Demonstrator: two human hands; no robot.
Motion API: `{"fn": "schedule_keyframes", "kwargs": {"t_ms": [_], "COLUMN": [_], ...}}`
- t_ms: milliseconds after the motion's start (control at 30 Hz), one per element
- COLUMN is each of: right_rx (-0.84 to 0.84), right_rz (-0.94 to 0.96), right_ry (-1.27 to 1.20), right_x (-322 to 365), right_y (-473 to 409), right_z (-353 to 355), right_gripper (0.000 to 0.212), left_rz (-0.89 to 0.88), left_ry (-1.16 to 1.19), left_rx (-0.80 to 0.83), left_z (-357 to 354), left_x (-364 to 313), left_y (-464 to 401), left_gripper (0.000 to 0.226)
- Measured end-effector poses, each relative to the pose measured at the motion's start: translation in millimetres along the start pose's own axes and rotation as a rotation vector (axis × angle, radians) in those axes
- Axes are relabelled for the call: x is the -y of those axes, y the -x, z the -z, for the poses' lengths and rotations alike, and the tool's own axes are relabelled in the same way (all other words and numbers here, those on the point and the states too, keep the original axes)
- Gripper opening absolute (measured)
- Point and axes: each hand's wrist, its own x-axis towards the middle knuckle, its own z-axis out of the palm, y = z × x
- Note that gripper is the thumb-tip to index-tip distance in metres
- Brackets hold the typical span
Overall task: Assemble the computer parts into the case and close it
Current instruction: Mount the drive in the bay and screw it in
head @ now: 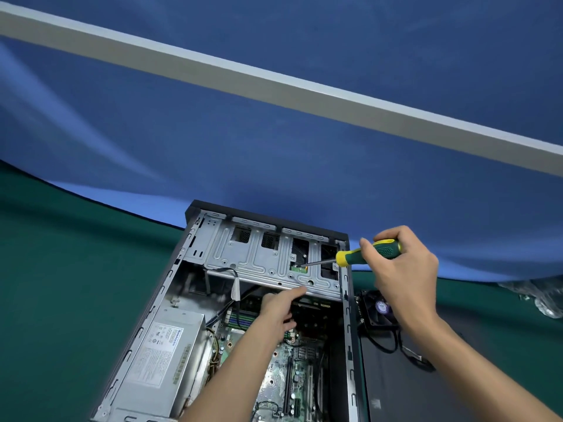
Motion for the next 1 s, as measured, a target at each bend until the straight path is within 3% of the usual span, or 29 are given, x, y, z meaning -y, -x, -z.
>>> {"fn": "schedule_keyframes", "kwargs": {"t_ms": [67, 167, 300, 500, 767, 1000], "right_rx": [-0.009, -0.017, -0.006, 0.029, 0.040, 0.060], "right_rz": [0.003, 0.003, -0.010, -0.045, 0.000, -0.001], "right_ry": [0.006, 0.012, -0.002, -0.044, -0.025, -0.001], "right_x": [0.6, 0.1, -5.4, -8.9, -2.8, -1.6], "right_y": [-0.9, -2.4, 0.0, 4.7, 3.1, -1.8], "right_z": [0.3, 1.2, -0.1, -3.2, -10.3, -13.3], "right_gripper": [0.020, 0.019, 0.020, 0.019, 0.021, 0.021], "left_rz": [-0.011, -0.010, -0.012, -0.006, -0.001, -0.014], "left_ry": [0.066, 0.175, 0.213, 0.185, 0.281, 0.255], "left_rx": [0.056, 0.104, 0.057, 0.060, 0.029, 0.011], "left_z": [0.4, -2.5, -7.6, -4.5, -7.7, -8.9], "left_x": [-1.9, -5.8, -4.9, 2.8, -3.7, -2.2], "left_y": [-2.7, -1.1, -1.8, -5.6, -7.9, -12.4], "left_gripper": [0.068, 0.037, 0.053, 0.034, 0.056, 0.045]}}
